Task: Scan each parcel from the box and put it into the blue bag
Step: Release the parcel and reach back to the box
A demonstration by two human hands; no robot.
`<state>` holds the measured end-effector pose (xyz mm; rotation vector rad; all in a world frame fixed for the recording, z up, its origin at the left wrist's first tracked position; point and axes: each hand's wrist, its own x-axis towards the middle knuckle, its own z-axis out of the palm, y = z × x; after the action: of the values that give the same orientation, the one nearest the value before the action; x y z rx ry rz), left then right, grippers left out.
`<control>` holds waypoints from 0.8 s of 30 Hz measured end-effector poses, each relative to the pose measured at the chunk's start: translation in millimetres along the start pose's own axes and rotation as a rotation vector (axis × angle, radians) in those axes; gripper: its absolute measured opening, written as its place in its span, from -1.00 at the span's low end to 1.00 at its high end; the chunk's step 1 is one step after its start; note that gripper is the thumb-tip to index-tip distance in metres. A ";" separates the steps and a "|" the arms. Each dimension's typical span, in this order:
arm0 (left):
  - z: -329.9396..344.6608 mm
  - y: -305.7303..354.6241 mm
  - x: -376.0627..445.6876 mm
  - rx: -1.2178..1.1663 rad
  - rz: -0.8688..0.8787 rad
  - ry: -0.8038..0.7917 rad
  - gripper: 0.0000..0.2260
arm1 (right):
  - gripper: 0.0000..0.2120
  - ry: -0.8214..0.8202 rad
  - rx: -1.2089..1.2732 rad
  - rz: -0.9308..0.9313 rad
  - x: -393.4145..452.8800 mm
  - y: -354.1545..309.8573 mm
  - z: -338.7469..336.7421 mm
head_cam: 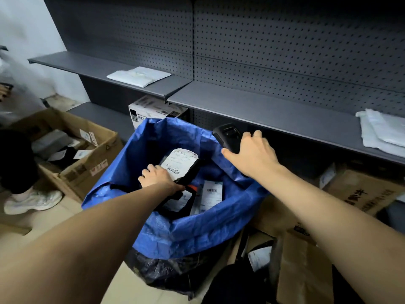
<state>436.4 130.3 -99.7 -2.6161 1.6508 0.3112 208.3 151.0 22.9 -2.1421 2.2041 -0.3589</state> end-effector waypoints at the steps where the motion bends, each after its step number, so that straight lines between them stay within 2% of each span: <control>1: 5.1 2.9 2.0 0.004 -0.015 -0.001 0.07 | -0.28 -0.011 0.005 -0.003 2.4 -0.3 4.5; 12: 43.9 33.0 50.7 0.086 -0.102 -0.045 0.08 | -0.27 -0.144 0.083 -0.052 29.3 -3.2 55.2; 24: 97.1 44.3 103.3 0.144 -0.173 -0.122 -0.01 | -0.32 -0.295 0.096 -0.111 47.4 -13.6 99.1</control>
<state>425.0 32.0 -210.5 -2.5545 1.3471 0.3254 238.9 90.7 -64.7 -2.1150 1.8779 -0.1374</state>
